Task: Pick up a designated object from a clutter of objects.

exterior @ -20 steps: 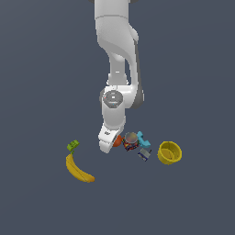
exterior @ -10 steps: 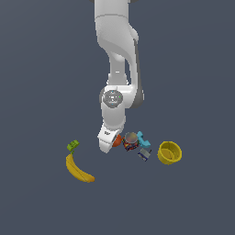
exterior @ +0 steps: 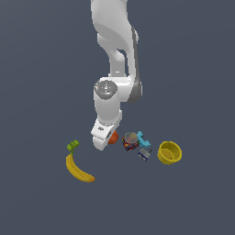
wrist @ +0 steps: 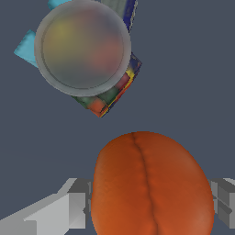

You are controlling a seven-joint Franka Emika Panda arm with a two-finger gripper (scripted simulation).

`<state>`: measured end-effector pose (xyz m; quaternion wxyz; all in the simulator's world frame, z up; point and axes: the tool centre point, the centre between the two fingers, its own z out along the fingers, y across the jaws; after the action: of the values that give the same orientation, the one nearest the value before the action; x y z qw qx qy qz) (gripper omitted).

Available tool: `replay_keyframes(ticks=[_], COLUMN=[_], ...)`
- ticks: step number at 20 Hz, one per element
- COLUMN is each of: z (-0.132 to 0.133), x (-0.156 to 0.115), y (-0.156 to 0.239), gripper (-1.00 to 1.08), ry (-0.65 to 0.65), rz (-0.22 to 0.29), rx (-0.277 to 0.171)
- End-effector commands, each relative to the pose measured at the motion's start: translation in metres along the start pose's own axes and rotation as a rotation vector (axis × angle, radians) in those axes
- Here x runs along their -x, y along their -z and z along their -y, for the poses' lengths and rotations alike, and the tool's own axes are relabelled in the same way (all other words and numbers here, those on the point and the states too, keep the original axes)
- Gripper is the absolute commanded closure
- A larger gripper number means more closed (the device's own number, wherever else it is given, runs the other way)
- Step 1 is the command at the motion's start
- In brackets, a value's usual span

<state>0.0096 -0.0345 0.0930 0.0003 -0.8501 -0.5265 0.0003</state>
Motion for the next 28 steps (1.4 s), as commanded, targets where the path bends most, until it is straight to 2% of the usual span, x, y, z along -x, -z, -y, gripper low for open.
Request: replay_keyframes(ticks=[1,21,28], z=[-0.007,-0.075,-0.097], x=[0.006,0.067,0.083], y=[0.02,0.218,0.273], gripper=[1.08,1.08,1.08], ry=[0.0,0.001,0.0], rz=[-0.001,-0.002,-0.001], rx=[0.002,0.001,0.001])
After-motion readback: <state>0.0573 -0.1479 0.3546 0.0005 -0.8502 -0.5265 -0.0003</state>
